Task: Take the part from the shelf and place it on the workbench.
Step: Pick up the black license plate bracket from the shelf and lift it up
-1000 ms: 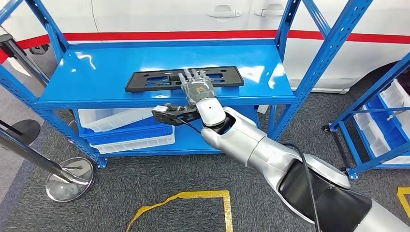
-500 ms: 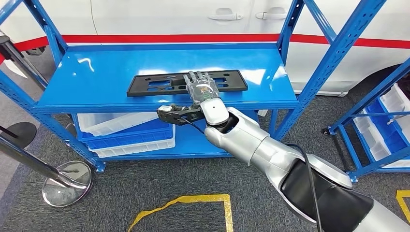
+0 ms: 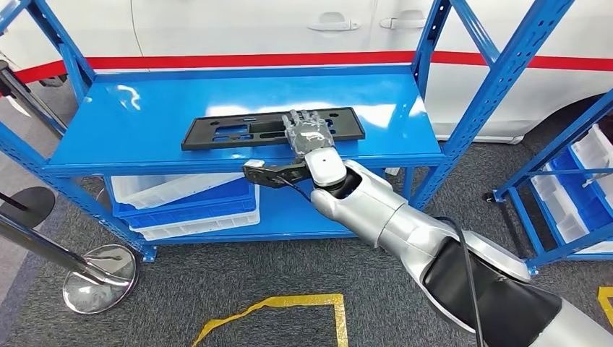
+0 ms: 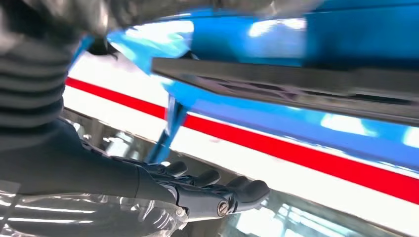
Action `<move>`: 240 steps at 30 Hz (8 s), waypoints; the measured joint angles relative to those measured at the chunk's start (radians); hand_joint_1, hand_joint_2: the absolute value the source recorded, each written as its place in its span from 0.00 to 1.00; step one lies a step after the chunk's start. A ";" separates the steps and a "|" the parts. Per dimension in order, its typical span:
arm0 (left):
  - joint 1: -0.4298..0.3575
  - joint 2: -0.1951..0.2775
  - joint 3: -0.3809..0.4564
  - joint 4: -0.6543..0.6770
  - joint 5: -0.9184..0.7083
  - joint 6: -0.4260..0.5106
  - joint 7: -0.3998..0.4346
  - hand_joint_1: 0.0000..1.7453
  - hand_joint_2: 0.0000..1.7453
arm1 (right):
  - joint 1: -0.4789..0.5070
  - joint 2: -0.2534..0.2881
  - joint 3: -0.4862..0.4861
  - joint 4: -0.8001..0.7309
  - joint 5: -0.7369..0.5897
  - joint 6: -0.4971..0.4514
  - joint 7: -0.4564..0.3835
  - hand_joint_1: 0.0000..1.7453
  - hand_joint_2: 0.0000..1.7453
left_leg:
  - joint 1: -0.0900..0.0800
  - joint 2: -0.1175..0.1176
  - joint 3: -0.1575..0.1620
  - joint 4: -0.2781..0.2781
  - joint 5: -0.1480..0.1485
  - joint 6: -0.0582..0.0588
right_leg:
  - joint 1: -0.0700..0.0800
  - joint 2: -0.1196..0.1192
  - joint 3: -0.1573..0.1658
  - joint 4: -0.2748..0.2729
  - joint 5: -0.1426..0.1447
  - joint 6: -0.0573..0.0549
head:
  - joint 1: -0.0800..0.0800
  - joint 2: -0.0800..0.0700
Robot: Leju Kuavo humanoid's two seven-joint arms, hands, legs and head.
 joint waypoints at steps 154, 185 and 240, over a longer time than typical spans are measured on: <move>0.001 0.041 0.014 0.001 0.016 -0.018 0.029 0.00 0.00 | 0.029 0.085 0.038 0.189 -0.150 0.068 -0.081 0.98 1.00 | -0.001 0.001 -0.041 0.073 -0.033 -0.009 | 0.000 -0.003 0.025 -0.016 -0.008 -0.023 | -0.019 0.000; 0.001 0.041 0.015 0.001 0.042 -0.022 -0.027 0.00 1.00 | 0.020 0.075 0.039 0.168 -0.177 0.029 -0.108 1.00 1.00 | 0.011 0.003 -0.012 0.001 0.021 -0.022 | -0.002 0.002 0.026 0.011 -0.035 0.003 | -0.024 0.000; 0.003 0.037 0.068 0.001 0.089 -0.116 -0.059 0.00 1.00 | -0.248 -0.130 0.058 -0.689 -0.053 0.214 -0.036 1.00 1.00 | 0.011 0.003 -0.015 -0.001 0.021 -0.021 | -0.004 0.003 0.021 0.012 -0.036 0.003 | -0.024 0.000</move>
